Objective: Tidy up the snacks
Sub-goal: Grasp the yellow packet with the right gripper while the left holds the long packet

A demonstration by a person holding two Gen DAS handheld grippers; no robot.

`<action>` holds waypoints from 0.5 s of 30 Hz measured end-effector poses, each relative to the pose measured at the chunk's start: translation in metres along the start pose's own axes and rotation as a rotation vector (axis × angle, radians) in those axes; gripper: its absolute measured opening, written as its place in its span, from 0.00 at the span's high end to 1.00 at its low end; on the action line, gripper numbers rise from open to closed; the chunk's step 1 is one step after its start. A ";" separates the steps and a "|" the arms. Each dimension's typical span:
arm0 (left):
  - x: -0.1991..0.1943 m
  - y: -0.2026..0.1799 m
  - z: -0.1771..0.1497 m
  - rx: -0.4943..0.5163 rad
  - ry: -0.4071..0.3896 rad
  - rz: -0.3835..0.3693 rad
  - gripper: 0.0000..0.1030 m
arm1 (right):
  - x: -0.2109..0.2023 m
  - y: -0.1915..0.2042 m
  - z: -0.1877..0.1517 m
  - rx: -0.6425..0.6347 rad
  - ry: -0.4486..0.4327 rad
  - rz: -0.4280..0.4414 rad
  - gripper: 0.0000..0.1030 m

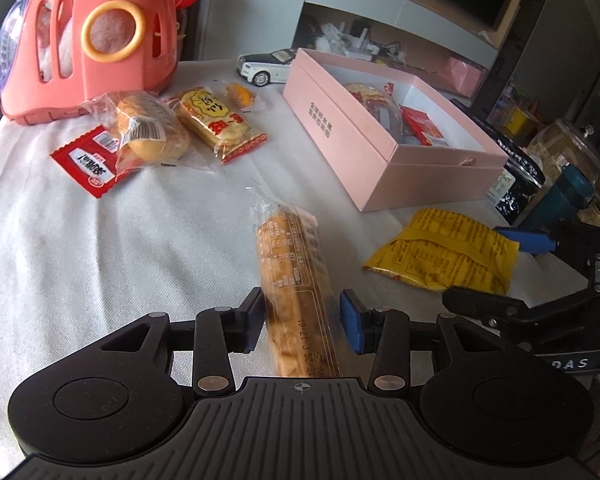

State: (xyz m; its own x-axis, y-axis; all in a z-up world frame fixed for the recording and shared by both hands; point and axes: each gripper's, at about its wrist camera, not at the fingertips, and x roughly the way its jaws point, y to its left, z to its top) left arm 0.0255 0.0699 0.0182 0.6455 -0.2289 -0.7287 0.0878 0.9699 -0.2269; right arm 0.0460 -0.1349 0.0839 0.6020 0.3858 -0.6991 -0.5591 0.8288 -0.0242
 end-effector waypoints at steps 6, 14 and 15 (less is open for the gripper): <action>0.003 -0.009 0.000 0.050 -0.001 0.036 0.55 | 0.004 -0.019 -0.013 0.090 0.129 0.108 0.17; 0.005 -0.016 -0.003 0.093 -0.002 0.068 0.55 | -0.029 -0.013 -0.020 0.023 0.092 0.130 0.17; 0.005 -0.016 -0.003 0.090 0.000 0.066 0.55 | -0.035 -0.012 -0.018 0.017 0.064 0.132 0.17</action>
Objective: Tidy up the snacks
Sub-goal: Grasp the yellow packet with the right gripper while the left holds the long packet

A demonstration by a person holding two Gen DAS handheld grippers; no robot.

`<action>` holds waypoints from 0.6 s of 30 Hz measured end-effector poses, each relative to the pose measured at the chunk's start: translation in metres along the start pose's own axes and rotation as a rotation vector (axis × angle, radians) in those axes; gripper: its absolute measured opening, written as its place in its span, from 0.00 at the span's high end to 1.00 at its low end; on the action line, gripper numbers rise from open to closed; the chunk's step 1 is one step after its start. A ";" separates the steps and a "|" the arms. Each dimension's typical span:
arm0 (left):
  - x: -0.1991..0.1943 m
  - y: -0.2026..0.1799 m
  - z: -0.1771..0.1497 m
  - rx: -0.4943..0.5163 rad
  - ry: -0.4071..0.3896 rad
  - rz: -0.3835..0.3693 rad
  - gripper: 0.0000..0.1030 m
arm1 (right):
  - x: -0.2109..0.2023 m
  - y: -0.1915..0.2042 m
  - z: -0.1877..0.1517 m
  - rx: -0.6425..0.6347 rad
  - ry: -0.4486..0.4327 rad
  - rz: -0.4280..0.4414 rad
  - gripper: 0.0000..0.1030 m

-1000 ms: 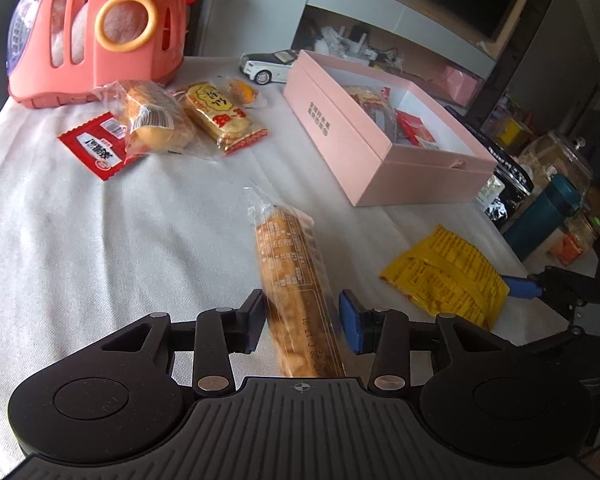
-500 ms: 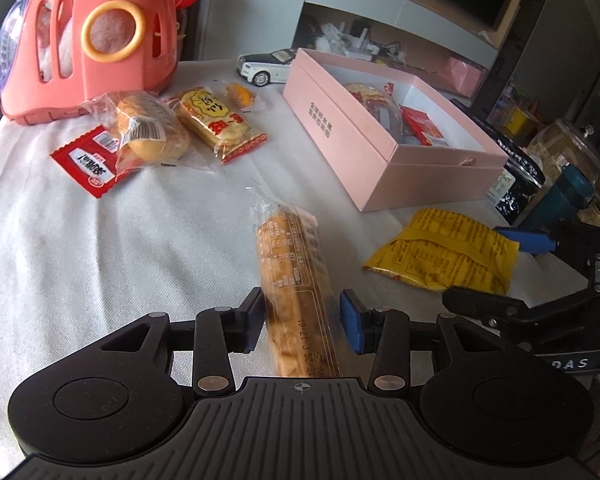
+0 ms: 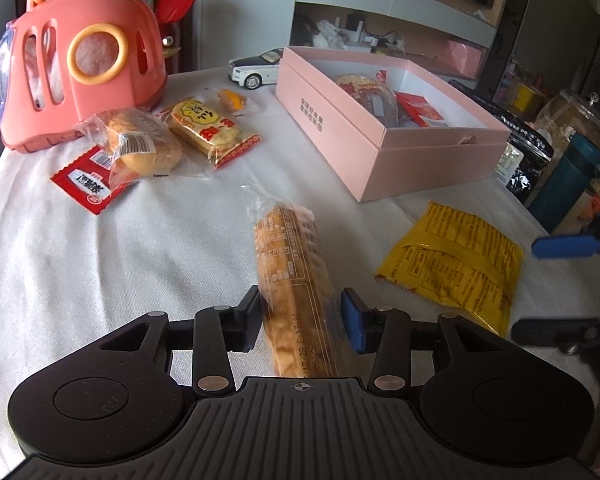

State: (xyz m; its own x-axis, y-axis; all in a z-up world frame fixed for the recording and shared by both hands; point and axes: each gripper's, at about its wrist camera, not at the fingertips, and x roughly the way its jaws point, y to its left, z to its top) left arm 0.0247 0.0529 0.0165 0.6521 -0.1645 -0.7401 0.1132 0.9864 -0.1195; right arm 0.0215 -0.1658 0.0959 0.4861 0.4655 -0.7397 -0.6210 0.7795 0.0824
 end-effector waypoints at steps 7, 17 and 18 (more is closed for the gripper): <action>-0.001 0.002 0.000 -0.014 0.012 -0.015 0.55 | 0.002 0.000 0.017 -0.007 -0.197 -0.143 0.17; -0.005 0.011 -0.005 -0.093 -0.011 -0.053 0.55 | 0.058 -0.008 0.022 0.053 -0.016 -0.018 0.17; -0.006 0.013 -0.007 -0.108 -0.021 -0.061 0.55 | 0.055 -0.003 0.019 0.027 -0.012 -0.009 0.17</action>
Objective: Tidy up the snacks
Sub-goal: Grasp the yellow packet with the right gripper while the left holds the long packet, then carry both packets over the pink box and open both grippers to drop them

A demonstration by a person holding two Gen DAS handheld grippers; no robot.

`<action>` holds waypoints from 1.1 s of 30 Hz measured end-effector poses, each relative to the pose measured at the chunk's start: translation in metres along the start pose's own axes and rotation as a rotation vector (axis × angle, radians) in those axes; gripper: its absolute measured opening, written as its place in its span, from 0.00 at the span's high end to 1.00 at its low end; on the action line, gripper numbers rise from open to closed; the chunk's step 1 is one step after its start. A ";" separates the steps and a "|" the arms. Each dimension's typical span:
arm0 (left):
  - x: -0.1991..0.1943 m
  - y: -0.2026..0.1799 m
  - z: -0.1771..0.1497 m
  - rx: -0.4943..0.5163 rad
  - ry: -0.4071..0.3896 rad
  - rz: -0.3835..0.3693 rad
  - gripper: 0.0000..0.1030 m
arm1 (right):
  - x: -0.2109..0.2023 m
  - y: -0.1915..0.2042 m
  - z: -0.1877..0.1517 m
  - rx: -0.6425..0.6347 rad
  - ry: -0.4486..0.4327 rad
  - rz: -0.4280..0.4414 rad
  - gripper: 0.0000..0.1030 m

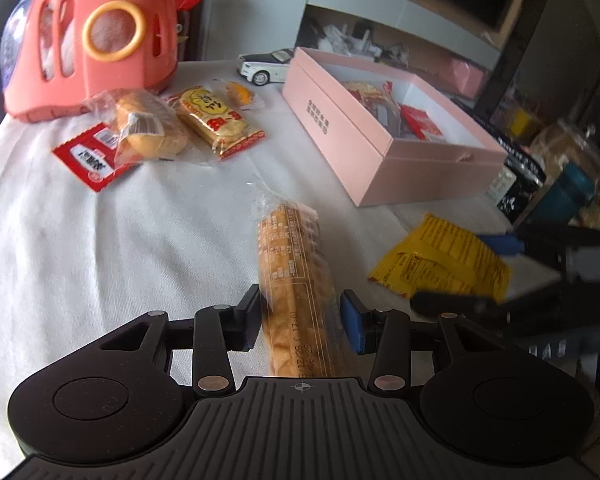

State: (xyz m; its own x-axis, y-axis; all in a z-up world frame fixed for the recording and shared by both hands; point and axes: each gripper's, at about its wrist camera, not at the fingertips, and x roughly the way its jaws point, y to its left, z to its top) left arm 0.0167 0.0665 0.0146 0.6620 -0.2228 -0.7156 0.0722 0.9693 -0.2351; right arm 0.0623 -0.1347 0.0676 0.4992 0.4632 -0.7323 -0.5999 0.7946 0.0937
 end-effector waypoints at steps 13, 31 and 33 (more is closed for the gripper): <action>-0.008 -0.008 -0.014 0.039 -0.048 0.024 0.57 | 0.009 0.008 0.006 -0.016 0.046 -0.013 0.17; -0.128 -0.080 0.075 0.123 -0.416 -0.176 0.62 | -0.168 -0.022 0.058 -0.031 -0.377 -0.147 0.37; -0.127 -0.088 0.107 0.116 -0.479 -0.213 0.62 | -0.189 -0.031 0.082 -0.016 -0.471 -0.187 0.37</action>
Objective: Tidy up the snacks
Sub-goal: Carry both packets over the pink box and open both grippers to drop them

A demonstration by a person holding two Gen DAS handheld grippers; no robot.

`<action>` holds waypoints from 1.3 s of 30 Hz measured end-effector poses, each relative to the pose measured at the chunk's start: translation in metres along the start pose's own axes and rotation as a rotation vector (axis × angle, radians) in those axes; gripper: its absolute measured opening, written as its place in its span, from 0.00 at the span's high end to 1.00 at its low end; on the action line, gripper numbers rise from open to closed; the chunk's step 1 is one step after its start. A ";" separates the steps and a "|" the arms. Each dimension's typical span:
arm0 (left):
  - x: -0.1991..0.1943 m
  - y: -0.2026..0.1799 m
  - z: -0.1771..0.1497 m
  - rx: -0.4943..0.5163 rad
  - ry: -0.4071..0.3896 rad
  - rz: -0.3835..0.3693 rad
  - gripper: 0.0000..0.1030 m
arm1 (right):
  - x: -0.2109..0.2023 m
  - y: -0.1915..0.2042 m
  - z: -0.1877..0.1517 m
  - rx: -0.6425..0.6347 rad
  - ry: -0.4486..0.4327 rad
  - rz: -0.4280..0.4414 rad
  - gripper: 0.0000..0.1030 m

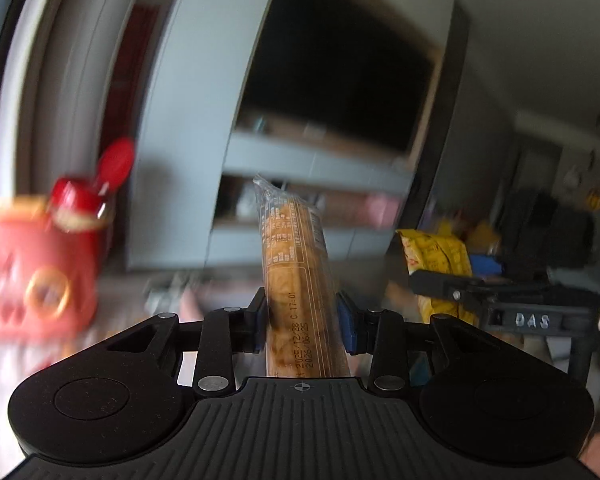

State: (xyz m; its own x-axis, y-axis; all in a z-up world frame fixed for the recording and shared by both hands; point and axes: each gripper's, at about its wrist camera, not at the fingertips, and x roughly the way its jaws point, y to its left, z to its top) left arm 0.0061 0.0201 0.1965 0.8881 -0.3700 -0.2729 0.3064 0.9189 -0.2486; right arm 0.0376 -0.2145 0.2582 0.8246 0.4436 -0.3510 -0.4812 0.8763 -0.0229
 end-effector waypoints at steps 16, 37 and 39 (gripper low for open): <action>0.229 0.090 -0.051 -0.304 0.296 0.086 0.65 | 0.134 -0.053 0.000 0.101 0.179 -0.159 0.37; 0.025 0.217 -0.086 -0.455 0.001 0.450 0.65 | 0.250 -0.019 -0.031 0.223 0.406 -0.117 0.30; 0.019 0.228 -0.099 -0.502 -0.025 0.449 0.65 | 0.245 0.001 -0.026 0.184 0.386 -0.100 0.29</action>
State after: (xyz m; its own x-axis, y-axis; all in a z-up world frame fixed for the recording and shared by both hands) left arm 0.0593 0.2091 0.0429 0.9015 0.0420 -0.4307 -0.2858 0.8051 -0.5197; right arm 0.2312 -0.1094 0.1475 0.6761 0.2829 -0.6803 -0.3151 0.9457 0.0801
